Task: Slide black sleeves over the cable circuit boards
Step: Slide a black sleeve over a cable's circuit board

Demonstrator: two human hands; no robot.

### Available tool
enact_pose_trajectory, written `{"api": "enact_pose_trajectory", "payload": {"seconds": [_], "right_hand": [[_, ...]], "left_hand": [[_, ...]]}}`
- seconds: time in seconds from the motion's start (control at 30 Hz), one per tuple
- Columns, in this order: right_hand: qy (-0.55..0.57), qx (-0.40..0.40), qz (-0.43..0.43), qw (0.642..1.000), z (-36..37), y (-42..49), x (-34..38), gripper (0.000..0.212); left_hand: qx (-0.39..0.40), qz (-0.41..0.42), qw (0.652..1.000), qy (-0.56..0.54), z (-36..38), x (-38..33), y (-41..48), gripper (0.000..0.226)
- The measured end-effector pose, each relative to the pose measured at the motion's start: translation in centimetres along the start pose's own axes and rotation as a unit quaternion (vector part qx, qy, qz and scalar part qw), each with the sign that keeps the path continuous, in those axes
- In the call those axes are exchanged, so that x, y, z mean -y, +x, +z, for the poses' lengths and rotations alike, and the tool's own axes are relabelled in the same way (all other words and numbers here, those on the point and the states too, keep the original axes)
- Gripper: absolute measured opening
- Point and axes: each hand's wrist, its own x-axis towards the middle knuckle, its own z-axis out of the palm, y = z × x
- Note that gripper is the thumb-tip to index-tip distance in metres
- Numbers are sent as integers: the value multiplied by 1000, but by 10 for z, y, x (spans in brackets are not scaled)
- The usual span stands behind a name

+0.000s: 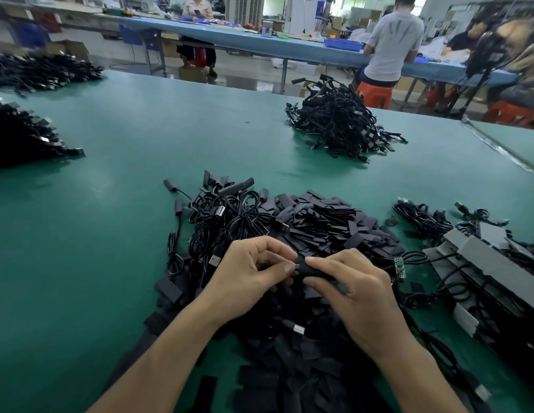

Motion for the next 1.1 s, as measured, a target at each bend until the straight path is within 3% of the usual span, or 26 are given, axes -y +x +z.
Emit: {"api": "enact_pose_trajectory", "payload": {"seconds": [0.33, 0.53, 0.63, 0.8, 1.1], "right_hand": [[35, -25, 8, 999, 5, -2, -3, 21], [25, -12, 5, 1000, 6, -1, 1, 28], [48, -18, 62, 997, 8, -1, 4, 34], [111, -114, 199, 967, 12, -2, 9, 37], [194, -97, 274, 937, 18, -3, 11, 33]], "left_hand": [[13, -15, 1000, -14, -2, 1, 0, 15], [18, -8, 1000, 4, -1, 3, 0, 14], [7, -12, 1000, -8, -1, 3, 1, 14], [-27, -6, 1000, -11, 2, 6, 2, 15], [-37, 13, 999, -4, 3, 7, 2, 17]]}}
